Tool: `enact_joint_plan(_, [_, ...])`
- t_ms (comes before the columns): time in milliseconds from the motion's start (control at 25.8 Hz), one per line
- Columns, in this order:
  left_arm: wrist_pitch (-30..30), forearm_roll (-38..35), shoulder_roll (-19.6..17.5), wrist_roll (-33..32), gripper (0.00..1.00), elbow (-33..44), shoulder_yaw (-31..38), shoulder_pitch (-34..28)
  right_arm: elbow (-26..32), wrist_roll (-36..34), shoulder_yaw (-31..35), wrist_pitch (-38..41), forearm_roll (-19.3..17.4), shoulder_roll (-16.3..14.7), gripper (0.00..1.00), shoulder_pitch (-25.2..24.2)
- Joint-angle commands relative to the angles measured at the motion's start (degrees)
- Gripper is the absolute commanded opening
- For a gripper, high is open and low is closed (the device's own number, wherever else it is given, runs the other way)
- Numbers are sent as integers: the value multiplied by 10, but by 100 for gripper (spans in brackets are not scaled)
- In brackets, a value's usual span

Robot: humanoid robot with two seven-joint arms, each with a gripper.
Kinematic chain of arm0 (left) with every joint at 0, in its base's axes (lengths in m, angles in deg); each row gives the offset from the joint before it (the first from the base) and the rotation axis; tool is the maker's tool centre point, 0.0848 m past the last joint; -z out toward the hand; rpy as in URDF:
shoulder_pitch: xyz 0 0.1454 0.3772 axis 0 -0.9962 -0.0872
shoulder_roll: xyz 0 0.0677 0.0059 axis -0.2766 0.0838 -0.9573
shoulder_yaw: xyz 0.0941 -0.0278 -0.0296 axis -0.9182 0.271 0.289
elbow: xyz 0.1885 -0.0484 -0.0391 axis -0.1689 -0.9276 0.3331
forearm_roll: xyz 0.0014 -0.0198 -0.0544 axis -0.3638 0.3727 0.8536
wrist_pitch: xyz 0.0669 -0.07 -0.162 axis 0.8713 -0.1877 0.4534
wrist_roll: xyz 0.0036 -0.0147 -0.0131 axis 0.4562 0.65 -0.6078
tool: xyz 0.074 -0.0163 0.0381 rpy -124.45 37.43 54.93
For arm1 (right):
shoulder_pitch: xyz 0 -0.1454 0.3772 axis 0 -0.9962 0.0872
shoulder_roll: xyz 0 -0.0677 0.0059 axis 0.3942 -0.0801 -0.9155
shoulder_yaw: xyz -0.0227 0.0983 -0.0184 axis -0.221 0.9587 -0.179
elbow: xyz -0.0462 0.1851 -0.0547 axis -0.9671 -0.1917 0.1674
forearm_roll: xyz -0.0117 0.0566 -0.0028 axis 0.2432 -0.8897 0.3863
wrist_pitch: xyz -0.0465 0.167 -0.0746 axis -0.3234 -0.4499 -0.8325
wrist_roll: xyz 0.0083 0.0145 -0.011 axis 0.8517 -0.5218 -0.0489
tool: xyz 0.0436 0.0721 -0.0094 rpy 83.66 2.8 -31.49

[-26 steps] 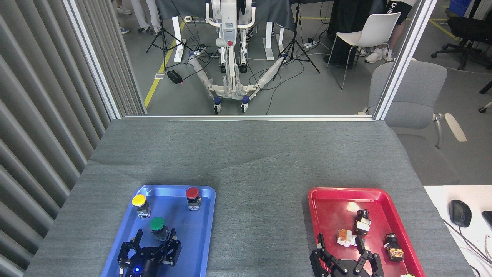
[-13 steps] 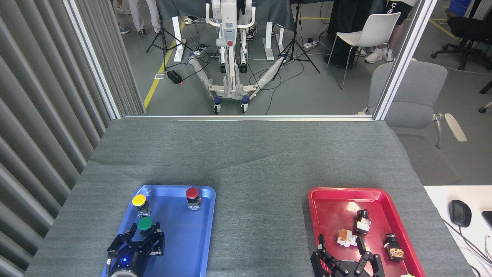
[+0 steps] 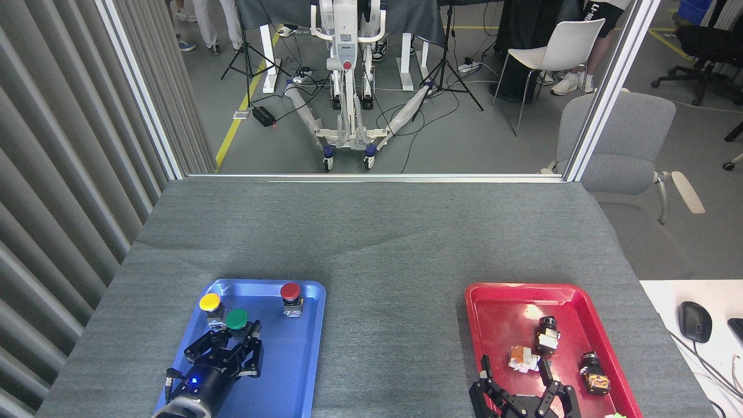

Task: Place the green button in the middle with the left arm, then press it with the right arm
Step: 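Carry the green button out of the tray toward the table middle, then release the green button on the table and withdraw the left gripper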

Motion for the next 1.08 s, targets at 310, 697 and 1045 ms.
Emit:
enact_joint_plan(310, [-38,-23,142,8,0,-199,-234,178,0,-1,0,0,0,0,100,-2])
enact_joint_plan(697, [-37,-20,162,31,0,-272,-253,191,-1,-1,-1,0,0,0,100,-2])
enact_joint_plan(1045, [-39,-17,162,42,4,-286,-255,171,-1,0,-1,0,-1,1,100,-1])
